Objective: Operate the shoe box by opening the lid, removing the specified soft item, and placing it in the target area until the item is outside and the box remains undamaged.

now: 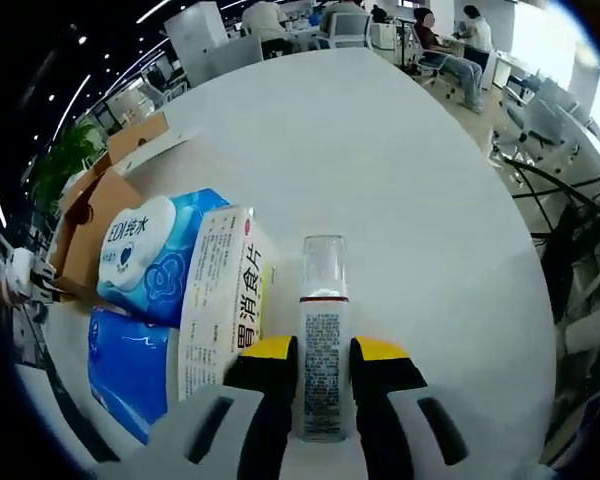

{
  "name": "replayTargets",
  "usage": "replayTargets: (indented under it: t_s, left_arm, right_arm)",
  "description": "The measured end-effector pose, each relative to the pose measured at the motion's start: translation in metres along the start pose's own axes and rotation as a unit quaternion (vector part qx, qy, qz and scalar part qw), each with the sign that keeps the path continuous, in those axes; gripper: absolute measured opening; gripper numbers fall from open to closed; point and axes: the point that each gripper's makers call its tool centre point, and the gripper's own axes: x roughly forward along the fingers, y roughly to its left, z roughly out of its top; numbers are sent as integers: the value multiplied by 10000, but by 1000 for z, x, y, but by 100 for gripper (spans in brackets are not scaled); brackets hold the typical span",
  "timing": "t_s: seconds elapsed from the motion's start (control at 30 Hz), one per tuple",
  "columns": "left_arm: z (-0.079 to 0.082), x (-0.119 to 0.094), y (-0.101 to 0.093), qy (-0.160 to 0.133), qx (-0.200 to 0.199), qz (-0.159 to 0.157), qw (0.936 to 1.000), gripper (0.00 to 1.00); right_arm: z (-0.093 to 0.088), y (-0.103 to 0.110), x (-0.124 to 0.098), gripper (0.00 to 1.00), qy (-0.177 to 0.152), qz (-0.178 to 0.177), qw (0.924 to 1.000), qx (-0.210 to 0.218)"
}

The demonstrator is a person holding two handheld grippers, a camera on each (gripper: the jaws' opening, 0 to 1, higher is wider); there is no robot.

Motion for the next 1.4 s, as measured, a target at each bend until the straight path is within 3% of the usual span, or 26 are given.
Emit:
replayTargets:
  t_s: [0.13, 0.2, 0.23, 0.43, 0.57, 0.63, 0.83, 1.03, 1.17, 1.4]
  left_arm:
    - [3, -4, -1, 0, 0, 2, 10000, 3]
    - [4, -6, -2, 3, -6, 4, 10000, 3]
    - [5, -7, -2, 3, -3, 6, 10000, 3]
    - [5, -7, -2, 1, 4, -2, 10000, 3]
    - [7, -8, -3, -1, 12, 2, 10000, 3]
    - [6, -7, -3, -2, 16, 5, 10000, 3]
    - [4, -5, -1, -5, 30, 11, 10000, 3]
    - [6, -7, -2, -5, 35, 10, 10000, 3]
    - [4, -5, -2, -5, 32, 13, 10000, 3]
    - [1, -2, 0, -5, 27, 17, 10000, 3]
  right_arm:
    - [0, 2, -4, 21, 10, 0, 10000, 0]
    - [2, -9, 6, 23, 0, 2, 10000, 18]
    - [1, 1, -4, 23, -10, -3, 10000, 15]
    - [9, -7, -5, 25, -150, -11, 9999, 64]
    - [5, 4, -17, 24, -116, -71, 9999, 27]
    - [5, -6, -8, 24, -93, -86, 9999, 66]
    - [5, -9, -8, 22, -99, -114, 9999, 63]
    - [1, 4, -19, 21, -69, -161, 9996, 223]
    - [4, -14, -2, 21, -89, -173, 9994, 273]
    - [7, -5, -10, 22, -139, -157, 9993, 300]
